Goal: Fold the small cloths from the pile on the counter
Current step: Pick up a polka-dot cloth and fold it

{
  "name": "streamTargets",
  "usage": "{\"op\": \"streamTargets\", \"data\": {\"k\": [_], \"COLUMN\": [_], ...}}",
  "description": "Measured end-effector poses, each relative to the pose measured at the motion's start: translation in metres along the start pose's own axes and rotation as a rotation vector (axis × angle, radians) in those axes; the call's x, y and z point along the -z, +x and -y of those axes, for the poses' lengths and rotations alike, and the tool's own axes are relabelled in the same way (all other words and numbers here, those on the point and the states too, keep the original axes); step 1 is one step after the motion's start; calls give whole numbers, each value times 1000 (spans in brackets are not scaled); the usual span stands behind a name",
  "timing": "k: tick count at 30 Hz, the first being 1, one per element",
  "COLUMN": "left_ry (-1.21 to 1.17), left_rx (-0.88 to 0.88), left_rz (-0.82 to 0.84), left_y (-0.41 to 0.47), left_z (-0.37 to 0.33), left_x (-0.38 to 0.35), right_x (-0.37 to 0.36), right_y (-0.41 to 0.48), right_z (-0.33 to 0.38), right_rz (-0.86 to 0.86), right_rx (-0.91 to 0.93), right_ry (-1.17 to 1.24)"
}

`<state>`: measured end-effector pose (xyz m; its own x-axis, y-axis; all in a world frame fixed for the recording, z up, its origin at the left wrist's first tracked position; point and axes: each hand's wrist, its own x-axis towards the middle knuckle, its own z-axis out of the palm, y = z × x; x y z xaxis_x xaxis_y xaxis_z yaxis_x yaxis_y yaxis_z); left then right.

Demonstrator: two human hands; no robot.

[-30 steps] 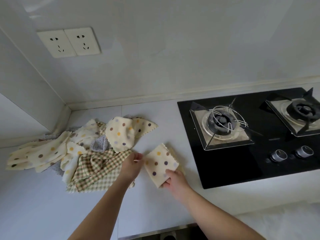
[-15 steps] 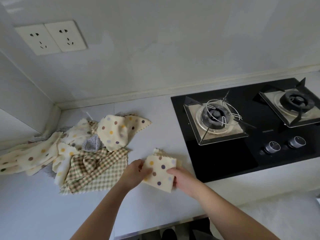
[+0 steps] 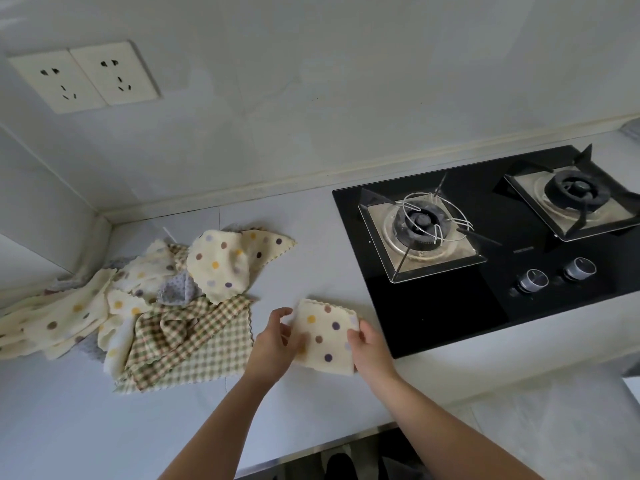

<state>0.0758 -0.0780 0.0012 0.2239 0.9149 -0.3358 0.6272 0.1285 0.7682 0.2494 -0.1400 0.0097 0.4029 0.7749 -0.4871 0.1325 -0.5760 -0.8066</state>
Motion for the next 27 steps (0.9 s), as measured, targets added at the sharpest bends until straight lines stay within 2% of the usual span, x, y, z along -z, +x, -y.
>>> {"op": "streamTargets", "data": {"k": [3,6,8,10,11,13,15,19,24,27], "left_ry": [149,290,515,684,719,763,827,967,852,865], "left_rx": [15,21,-170,-498,-627,-754,-748,-778,-964,-934], "left_rz": [-17,-26,-163,-300,-294,-197,-115,-67,-53,-73], "left_y": [3,2,0,-2,-3,-4,-2,2,-11,-11], "left_z": [-4,-9,-7,-4,-4,-3,5,14,15,21], "left_x": [-5,-6,-10,-19,-25,-36,-46,-46,-30,-30], "right_x": [-2,0,5,12,15,18,21,29,35,38], "right_y": [4,4,0,-2,-1,1,7,15,26,37], "right_z": [2,1,-1,-6,-10,-15,-24,-38,-35,-32], "right_rz": [-45,-106,-112,-143,-172,-231,-208,-33,-13,-14], "right_rx": [-56,-99,-83,44,141,406,616,690,810,896], "right_ry": [-92,-47,-32,-230,-376,-624,-792,-1079,-1154,-1114]}}
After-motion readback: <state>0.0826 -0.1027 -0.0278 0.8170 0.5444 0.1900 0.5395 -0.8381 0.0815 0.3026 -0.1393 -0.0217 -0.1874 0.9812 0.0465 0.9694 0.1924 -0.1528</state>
